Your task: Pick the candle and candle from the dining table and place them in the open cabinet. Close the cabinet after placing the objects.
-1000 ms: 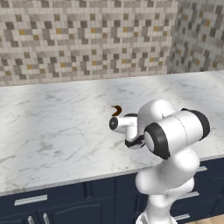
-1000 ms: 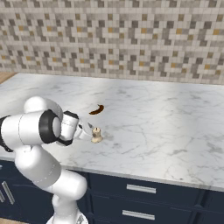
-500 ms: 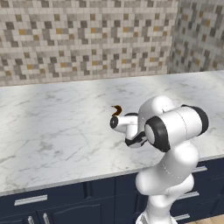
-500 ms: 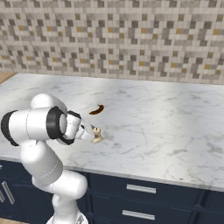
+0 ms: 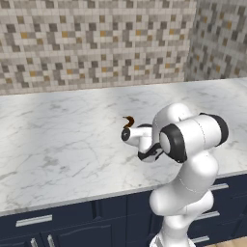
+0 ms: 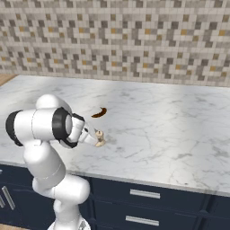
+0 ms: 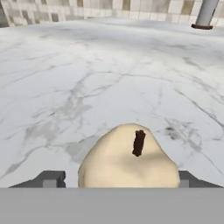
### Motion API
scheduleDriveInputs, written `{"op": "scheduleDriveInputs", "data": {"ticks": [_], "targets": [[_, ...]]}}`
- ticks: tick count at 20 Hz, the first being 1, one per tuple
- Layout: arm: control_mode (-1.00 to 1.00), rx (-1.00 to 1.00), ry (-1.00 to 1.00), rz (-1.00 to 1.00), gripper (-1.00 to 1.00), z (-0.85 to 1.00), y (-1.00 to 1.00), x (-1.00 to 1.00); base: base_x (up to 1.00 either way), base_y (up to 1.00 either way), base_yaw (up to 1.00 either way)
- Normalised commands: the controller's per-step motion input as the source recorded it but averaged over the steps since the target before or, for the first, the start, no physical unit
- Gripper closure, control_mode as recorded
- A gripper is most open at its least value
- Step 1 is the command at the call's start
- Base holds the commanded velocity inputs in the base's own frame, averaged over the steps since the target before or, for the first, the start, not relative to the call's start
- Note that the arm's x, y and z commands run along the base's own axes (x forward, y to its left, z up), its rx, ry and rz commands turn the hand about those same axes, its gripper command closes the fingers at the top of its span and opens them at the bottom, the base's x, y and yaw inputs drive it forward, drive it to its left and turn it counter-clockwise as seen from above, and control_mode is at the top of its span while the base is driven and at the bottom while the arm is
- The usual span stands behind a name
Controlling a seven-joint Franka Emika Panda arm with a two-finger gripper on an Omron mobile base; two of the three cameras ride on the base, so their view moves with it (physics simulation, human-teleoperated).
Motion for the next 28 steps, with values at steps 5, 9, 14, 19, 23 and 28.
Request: {"op": "scheduleDriveInputs", "data": {"ticks": [5,9,14,19,23,28], "targets": [[-1.00,0.00,0.00,0.00,1.00,-0.06,0.00,0.01,0.00,0.00,0.00],[-1.00,0.00,0.00,0.00,1.00,0.00,0.00,0.00,0.00,0.00,0.00],[-1.00,-0.04,-0.06,-0.02,1.00,0.26,0.00,-0.15,0.00,0.00,0.00],[-1.00,-0.04,-0.04,-0.01,1.00,0.45,0.00,-0.34,0.00,0.00,0.00],[-1.00,-0.05,-0.03,0.00,1.00,0.77,-0.01,-0.21,0.00,0.00,0.00],[-1.00,-0.07,0.00,0.00,1.00,0.77,0.00,-0.07,0.00,0.00,0.00]]}}
